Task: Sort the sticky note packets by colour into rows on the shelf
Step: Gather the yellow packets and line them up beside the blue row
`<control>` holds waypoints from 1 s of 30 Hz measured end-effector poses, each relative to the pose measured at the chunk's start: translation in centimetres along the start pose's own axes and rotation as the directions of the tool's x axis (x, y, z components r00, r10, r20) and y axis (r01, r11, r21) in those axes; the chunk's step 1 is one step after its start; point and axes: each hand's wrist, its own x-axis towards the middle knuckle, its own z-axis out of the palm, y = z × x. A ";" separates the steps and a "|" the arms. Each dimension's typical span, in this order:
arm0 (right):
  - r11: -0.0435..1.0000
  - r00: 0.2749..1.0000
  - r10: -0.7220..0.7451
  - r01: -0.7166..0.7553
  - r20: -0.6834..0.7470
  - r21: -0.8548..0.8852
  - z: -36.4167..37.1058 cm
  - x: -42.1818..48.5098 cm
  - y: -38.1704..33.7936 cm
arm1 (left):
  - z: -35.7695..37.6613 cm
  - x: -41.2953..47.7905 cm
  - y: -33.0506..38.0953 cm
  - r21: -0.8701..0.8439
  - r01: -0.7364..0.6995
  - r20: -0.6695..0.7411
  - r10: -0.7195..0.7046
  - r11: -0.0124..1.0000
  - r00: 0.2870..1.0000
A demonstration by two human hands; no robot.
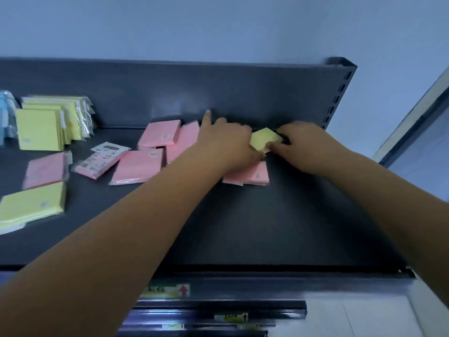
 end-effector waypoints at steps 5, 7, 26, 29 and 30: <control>0.943 0.996 -0.076 0.083 -0.036 0.321 -0.4 0.7 0.3 | -0.1 1.5 2.0 -0.058 0.064 -0.102 -0.070 0.996 0.992; 0.845 0.999 0.017 0.004 -0.035 0.534 -0.6 0.9 0.4 | -0.3 1.7 2.3 -0.073 0.028 -0.203 -0.042 0.997 0.978; 0.093 0.990 -0.107 -0.082 0.092 0.992 -5.1 2.3 -11.0 | -5.4 -9.1 -8.3 -0.278 0.029 -0.609 -0.199 0.960 0.768; 0.105 0.988 -0.110 -0.095 0.107 0.990 -4.9 1.7 -14.5 | -6.1 -11.8 -11.0 -0.311 0.048 -0.571 -0.227 0.949 0.789; 0.121 0.988 -0.104 -0.101 0.114 0.987 -4.8 1.7 -15.8 | -6.1 -12.7 -12.0 -0.313 0.045 -0.570 -0.226 0.949 0.790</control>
